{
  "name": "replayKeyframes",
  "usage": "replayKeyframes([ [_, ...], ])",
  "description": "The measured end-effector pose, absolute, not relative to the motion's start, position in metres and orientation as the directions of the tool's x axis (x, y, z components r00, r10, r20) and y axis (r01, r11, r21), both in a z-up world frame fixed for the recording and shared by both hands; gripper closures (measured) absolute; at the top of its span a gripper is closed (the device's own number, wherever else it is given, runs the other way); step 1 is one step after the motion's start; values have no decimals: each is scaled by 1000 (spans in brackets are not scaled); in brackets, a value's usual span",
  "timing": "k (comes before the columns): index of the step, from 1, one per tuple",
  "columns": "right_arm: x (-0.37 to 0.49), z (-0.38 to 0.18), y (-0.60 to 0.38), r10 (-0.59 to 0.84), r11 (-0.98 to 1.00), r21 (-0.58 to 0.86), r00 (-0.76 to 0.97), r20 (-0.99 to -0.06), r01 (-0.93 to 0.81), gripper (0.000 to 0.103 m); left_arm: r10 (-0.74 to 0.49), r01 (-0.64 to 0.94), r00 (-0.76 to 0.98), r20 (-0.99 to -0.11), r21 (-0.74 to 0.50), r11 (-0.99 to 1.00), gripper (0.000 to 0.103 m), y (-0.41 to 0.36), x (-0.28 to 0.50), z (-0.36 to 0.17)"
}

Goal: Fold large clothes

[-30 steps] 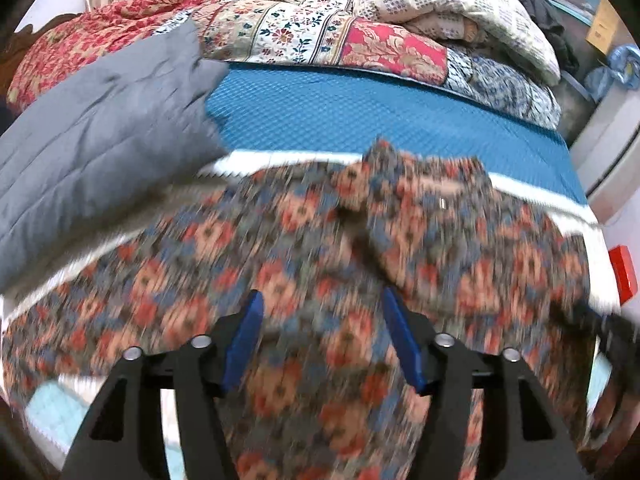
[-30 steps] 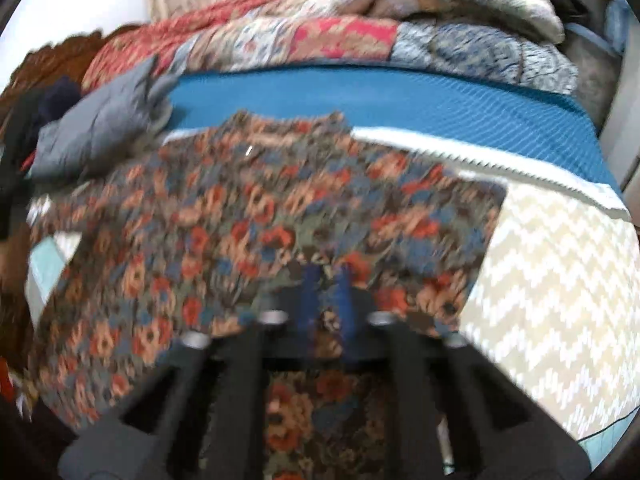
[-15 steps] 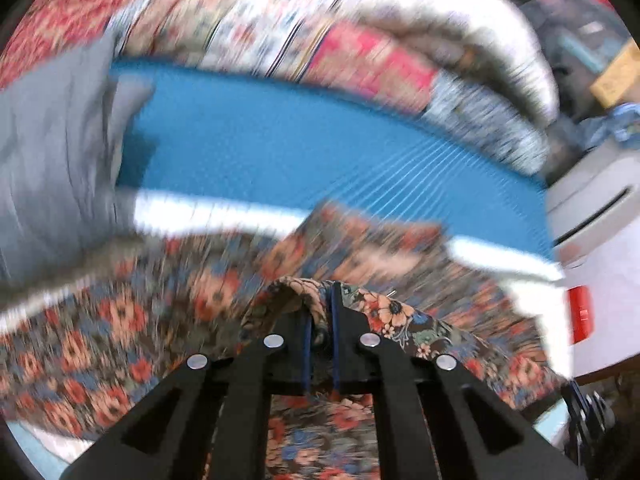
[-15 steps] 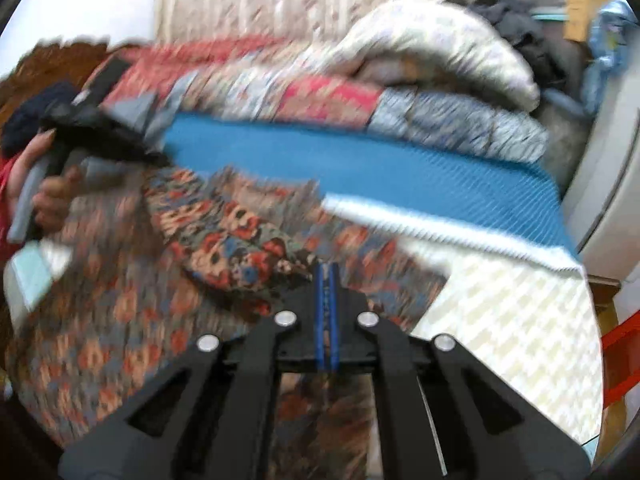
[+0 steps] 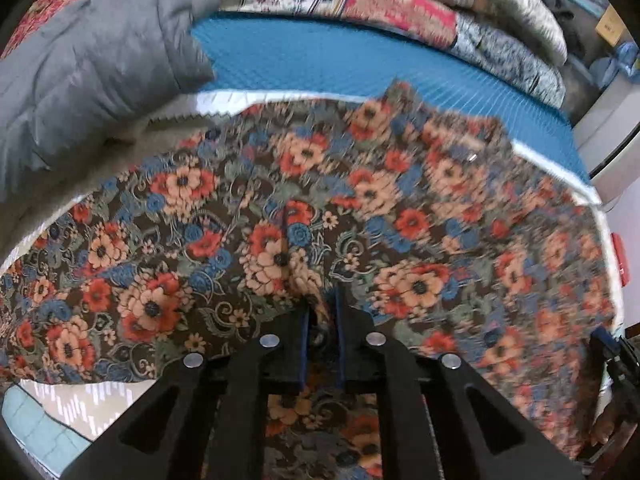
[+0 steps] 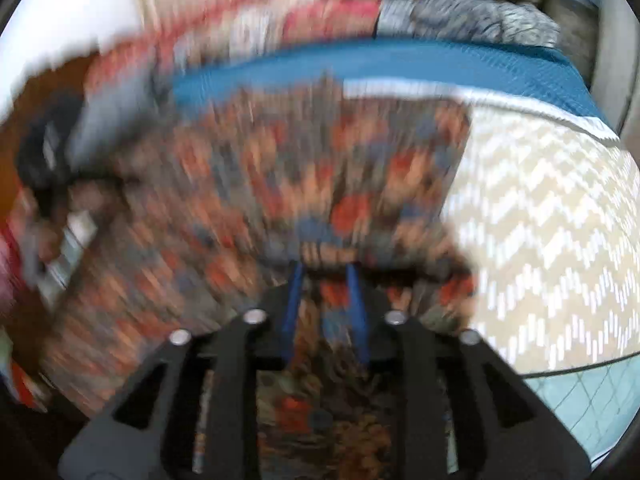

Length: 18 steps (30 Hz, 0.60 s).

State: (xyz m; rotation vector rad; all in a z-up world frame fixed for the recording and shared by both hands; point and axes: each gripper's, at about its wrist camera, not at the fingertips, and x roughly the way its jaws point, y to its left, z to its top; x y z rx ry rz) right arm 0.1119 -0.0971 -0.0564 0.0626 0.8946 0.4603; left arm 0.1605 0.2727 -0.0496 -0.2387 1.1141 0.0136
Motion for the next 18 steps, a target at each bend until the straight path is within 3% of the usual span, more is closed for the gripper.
replayKeyframes([
  [8, 176, -23, -104, 373, 928, 289, 621, -689, -237, 72, -115, -177, 493, -862, -229, 957, 101, 277, 174, -38],
  [10, 191, -42, -96, 319, 948, 237, 601, -732, -214, 72, -49, -206, 460, -887, -160, 965, 101, 277, 186, -52],
  [12, 209, -89, -102, 151, 987, 93, 551, -821, -131, 72, -22, -221, 397, -918, -118, 968, 102, 280, 193, -75],
  [15, 211, -99, -131, 280, 954, 288, 593, -755, -84, 72, -13, -200, 448, -894, -115, 973, 103, 281, 183, -74],
  [18, 211, -96, -133, 263, 959, 274, 587, -765, -73, 72, 17, -201, 452, -892, -83, 976, 103, 285, 170, -63],
])
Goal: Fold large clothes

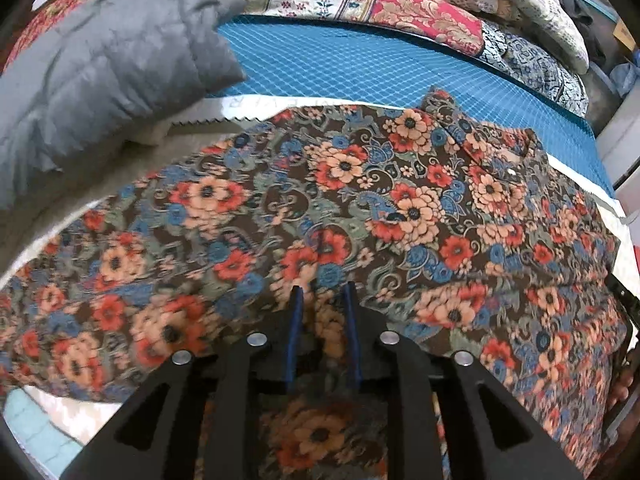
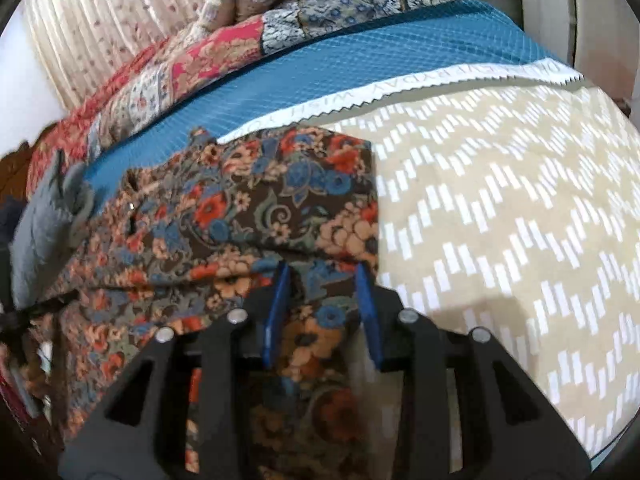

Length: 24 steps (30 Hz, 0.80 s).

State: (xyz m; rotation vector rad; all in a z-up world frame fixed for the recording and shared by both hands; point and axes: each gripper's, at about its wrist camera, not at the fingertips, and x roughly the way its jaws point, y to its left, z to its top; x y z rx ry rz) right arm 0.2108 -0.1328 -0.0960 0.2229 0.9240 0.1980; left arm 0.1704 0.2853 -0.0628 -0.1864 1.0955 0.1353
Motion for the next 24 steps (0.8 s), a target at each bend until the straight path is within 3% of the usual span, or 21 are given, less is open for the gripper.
replayKeyframes([
  [4, 198, -77, -123, 168, 982, 185, 605, -778, -34, 63, 23, -267, 478, -878, -121, 956, 103, 313, 135, -43],
  [13, 133, -54, -65, 288, 957, 204, 610, -738, -206, 63, 100, -405, 444, -890, -100, 909, 103, 404, 4, -46],
  [20, 92, -34, 71, 432, 847, 142, 510, -743, -512, 63, 138, -584, 422, -896, -153, 797, 103, 485, -117, -51],
  [24, 45, -24, 189, 494, 678, 6, 449, -744, -735, 63, 197, -667, 445, -873, -177, 724, 103, 527, -173, -40],
])
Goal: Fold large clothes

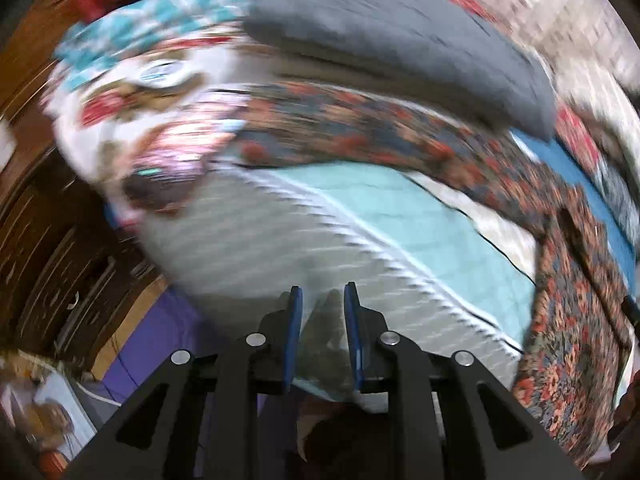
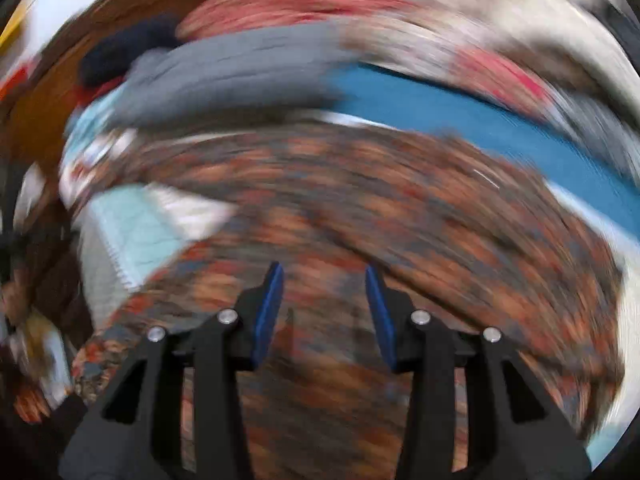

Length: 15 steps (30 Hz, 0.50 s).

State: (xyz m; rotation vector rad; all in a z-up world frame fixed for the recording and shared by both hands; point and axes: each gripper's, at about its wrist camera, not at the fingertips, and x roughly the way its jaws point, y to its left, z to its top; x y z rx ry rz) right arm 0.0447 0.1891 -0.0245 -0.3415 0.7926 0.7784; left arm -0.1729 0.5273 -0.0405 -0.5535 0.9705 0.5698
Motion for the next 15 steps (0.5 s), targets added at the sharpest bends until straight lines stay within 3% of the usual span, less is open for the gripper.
replayKeyframes([
  [7, -42, -21, 400, 580, 285, -232, 360, -731, -930, 63, 269, -748, 489, -829, -241, 619, 103, 578, -241, -31],
  [9, -54, -22, 445, 594, 217, -208, 298, -747, -954, 58, 273, -752, 493, -826, -246, 611, 103, 579, -249, -31],
  [11, -61, -28, 492, 584, 173, -169, 240, -776, -970, 38, 276, -758, 493, -825, -251, 602, 103, 589, -262, -33],
  [15, -55, -49, 563, 528, 194, -45, 143, -837, -980, 35, 274, -778, 487, -829, -269, 567, 103, 602, -279, -36],
])
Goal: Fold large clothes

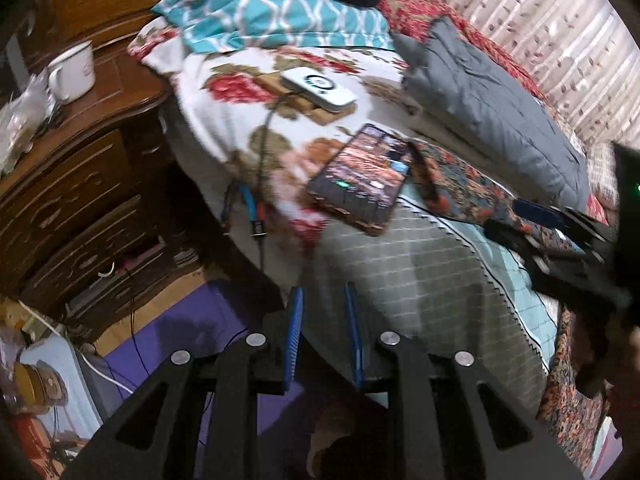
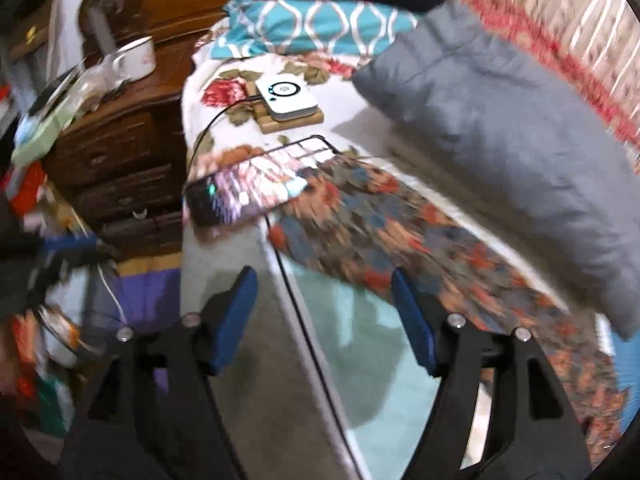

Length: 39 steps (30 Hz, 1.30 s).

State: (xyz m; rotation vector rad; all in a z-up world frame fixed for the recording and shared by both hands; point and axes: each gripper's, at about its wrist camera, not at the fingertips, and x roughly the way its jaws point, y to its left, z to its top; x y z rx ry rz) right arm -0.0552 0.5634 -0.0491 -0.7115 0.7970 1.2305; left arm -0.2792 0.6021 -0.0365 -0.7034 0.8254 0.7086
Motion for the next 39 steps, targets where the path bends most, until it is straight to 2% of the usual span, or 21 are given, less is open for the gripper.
replayKeyframes([
  [4, -45, -75, 596, 443, 241, -31, 138, -886, -970, 33, 268, -791, 482, -834, -283, 542, 103, 610, -290, -41],
  [6, -40, -83, 598, 429, 252, -2, 114, -896, -968, 39, 267, -793, 482, -834, -286, 538, 103, 614, -291, -42],
  [7, -39, -83, 598, 436, 248, 29, 85, -896, -968, 59, 266, -793, 483, -834, -288, 536, 103, 615, -291, -43],
  [8, -38, -79, 597, 449, 249, 54, 66, -891, -967, 91, 265, -794, 485, -834, -291, 534, 103, 616, -290, -43],
  [9, -37, -72, 595, 471, 258, 86, 48, -881, -962, 98, 264, -794, 486, -833, -294, 532, 103, 616, -289, -44],
  [13, -27, -26, 574, 596, 312, 184, 41, -802, -932, 99, 254, -789, 492, -833, -303, 535, 103, 613, -281, -44],
  [19, 44, 68, 469, 781, 434, 351, 153, -605, -830, 99, 244, -755, 517, -820, -303, 582, 103, 595, -257, -33],
  [24, 114, 108, 331, 774, 600, 403, 373, -512, -691, 99, 215, -709, 550, -807, -316, 630, 103, 576, -223, -19],
  [31, 172, 79, 104, 567, 816, 462, 642, -516, -349, 99, 128, -562, 607, -784, -309, 767, 103, 510, -132, 11],
  [37, 164, 0, -46, 394, 858, 510, 704, -591, -52, 99, 31, -385, 619, -785, -269, 883, 103, 427, -37, 26],
  [39, 157, -28, -74, 381, 844, 536, 687, -618, 14, 99, -3, -332, 614, -789, -261, 906, 103, 403, -10, 27],
])
